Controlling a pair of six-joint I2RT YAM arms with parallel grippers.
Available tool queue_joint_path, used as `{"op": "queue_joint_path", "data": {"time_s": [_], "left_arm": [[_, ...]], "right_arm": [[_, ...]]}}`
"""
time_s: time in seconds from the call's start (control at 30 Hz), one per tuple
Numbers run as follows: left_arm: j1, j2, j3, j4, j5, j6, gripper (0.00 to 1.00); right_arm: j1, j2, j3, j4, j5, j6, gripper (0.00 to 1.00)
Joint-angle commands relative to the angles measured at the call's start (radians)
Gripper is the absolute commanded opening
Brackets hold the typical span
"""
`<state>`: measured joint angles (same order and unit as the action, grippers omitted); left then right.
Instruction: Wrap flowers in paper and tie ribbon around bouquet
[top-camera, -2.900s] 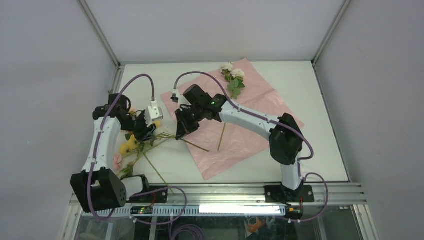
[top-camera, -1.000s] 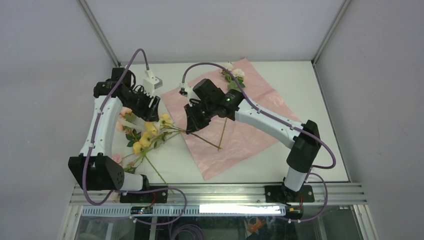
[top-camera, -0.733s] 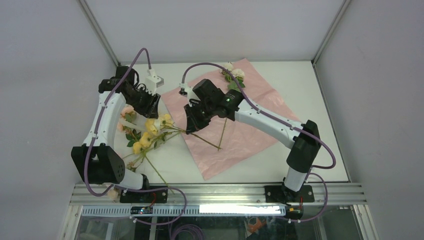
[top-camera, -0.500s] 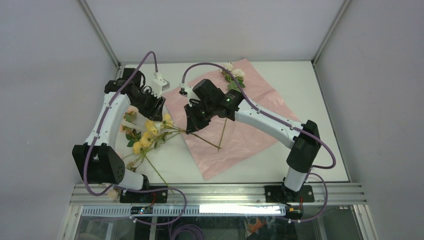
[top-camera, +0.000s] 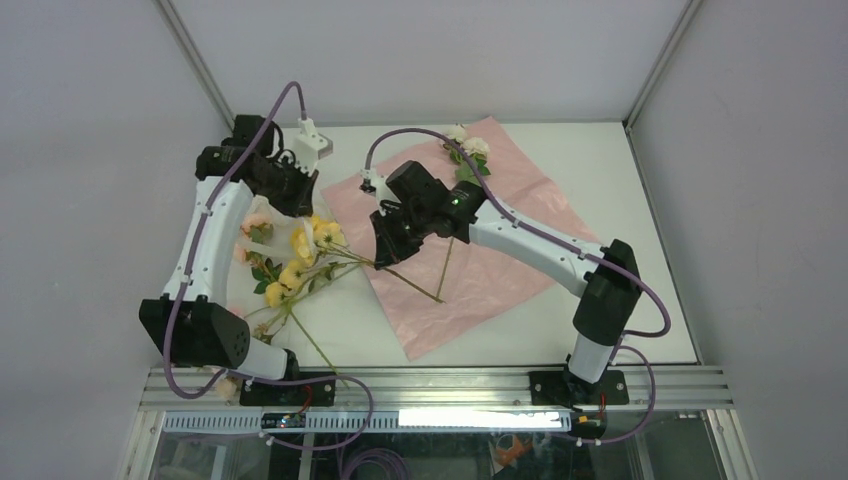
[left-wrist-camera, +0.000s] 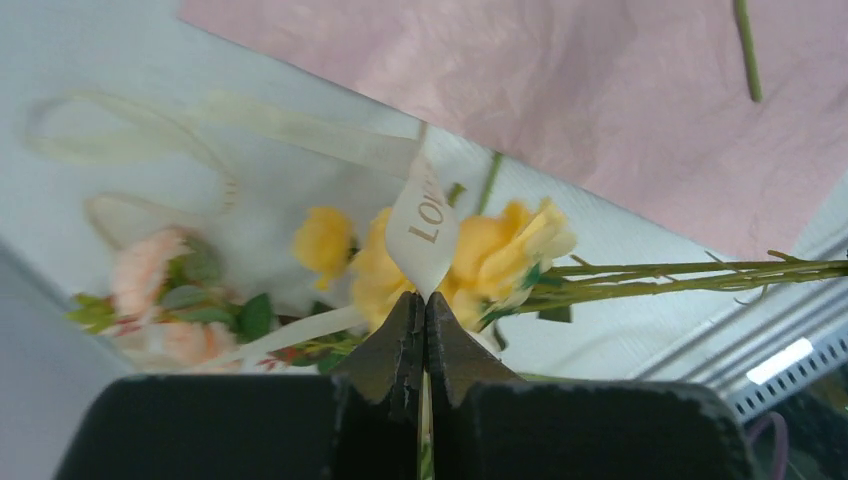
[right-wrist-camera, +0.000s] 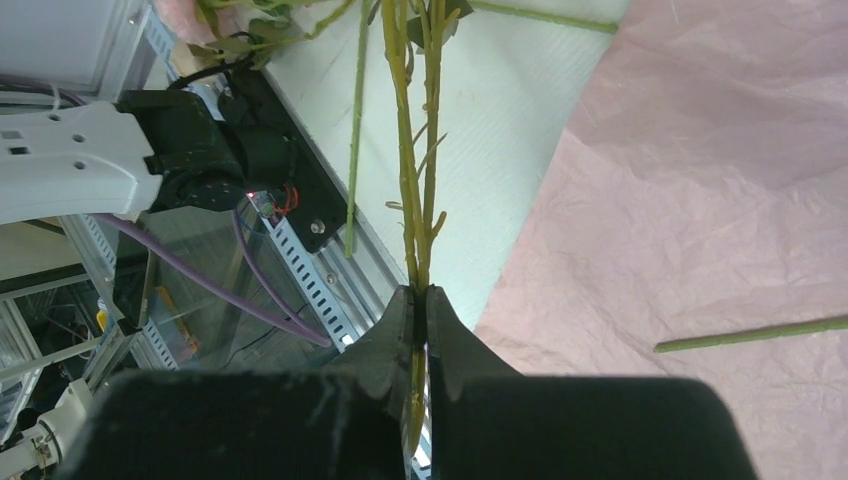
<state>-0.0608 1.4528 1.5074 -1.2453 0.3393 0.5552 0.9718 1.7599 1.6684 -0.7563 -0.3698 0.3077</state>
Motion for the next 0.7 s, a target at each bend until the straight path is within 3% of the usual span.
{"op": "queue_joint_path", "data": {"time_s": [0.0, 0.2, 0.33, 0.4, 0.53, 0.67], "left_arm": [[0.046, -0.041, 0.211, -0.007, -0.083, -0.024, 0.00], [0.199, 0.051, 0.554, -0.034, -0.149, -0.029, 0.00], [0.309, 0.154, 0.770, 0.147, -0.377, -0.041, 0.00], [0.334, 0.203, 0.867, 0.191, -0.418, -0.110, 0.00], [0.287, 0.181, 0.790, 0.197, -0.425, -0.119, 0.00], [0.210, 0.047, 0.486, 0.271, -0.415, -0.068, 0.00]], "right_arm": [[-0.012, -0.017, -0.043, 0.031, 0.022, -0.009, 0.00], [-0.015, -0.018, -0.086, 0.044, 0.033, 0.005, 0.00], [-0.017, -0.033, -0.040, 0.031, 0.032, 0.017, 0.00], [-0.019, -0.043, 0.016, -0.011, 0.067, 0.002, 0.00], [-0.051, -0.059, 0.107, -0.134, 0.186, -0.003, 0.00], [-0.085, -0.139, 0.143, -0.130, 0.249, 0.018, 0.00]]}}
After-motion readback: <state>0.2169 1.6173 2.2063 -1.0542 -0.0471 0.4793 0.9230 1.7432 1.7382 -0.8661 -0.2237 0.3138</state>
